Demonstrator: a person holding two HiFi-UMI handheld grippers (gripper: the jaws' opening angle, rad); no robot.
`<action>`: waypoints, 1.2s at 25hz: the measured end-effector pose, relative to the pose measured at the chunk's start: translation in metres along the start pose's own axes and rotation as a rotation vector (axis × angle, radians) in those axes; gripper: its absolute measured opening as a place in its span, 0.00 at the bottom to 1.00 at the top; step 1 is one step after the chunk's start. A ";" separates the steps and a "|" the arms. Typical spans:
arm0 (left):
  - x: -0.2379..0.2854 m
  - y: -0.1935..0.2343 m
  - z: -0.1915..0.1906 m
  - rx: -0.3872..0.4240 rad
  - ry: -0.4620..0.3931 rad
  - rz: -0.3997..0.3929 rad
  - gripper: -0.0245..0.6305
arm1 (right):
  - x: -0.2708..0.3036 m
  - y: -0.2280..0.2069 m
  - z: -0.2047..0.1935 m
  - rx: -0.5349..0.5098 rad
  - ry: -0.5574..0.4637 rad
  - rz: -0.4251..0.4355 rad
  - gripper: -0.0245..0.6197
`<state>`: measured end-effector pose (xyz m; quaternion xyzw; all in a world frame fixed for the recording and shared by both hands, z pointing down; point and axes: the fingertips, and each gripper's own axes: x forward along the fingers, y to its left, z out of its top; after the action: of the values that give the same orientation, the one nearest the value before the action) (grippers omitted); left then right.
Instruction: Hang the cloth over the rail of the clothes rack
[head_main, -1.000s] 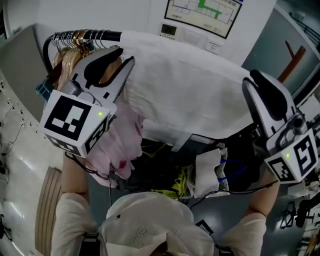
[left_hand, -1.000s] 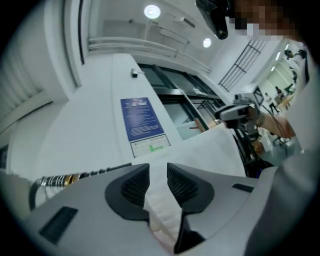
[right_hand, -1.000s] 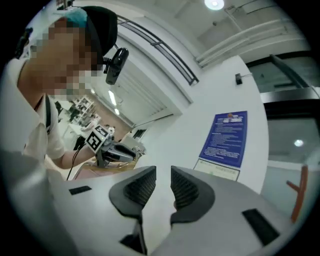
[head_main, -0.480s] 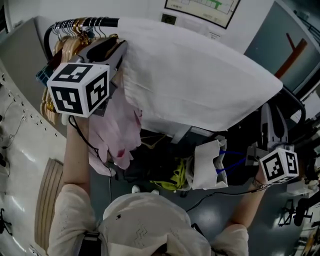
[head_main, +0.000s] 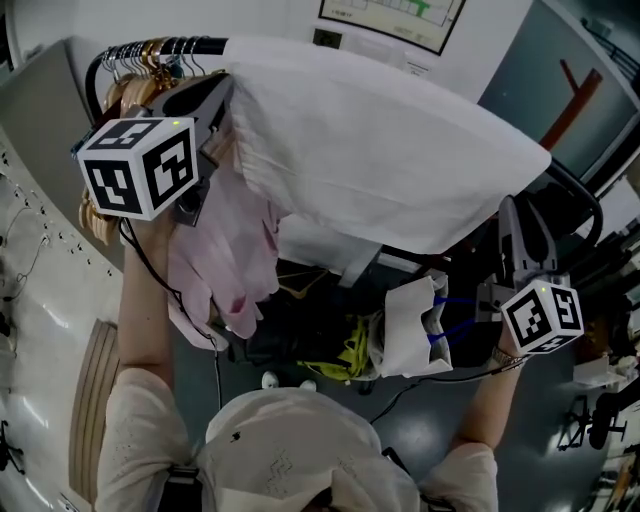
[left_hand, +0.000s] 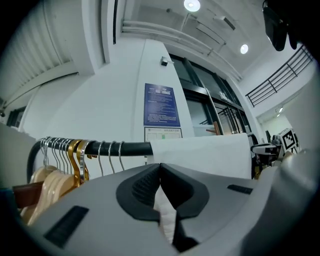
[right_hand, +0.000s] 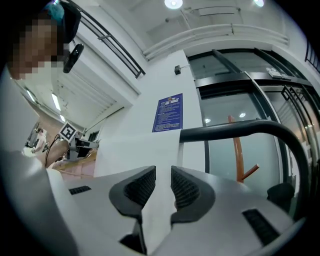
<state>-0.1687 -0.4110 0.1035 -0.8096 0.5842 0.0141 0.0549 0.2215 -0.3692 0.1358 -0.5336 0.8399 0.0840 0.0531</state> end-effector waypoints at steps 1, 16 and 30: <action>-0.002 0.000 0.005 0.014 -0.004 0.001 0.06 | 0.000 0.001 0.000 -0.002 0.000 0.001 0.17; -0.014 0.011 0.012 0.081 -0.159 0.189 0.06 | -0.001 0.017 -0.008 -0.007 -0.011 0.042 0.17; -0.039 -0.126 -0.069 0.103 -0.360 -0.213 0.06 | 0.008 0.089 -0.058 0.212 -0.165 0.246 0.07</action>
<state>-0.0650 -0.3421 0.1846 -0.8475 0.4759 0.1228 0.2006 0.1375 -0.3512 0.1991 -0.4096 0.8958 0.0441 0.1671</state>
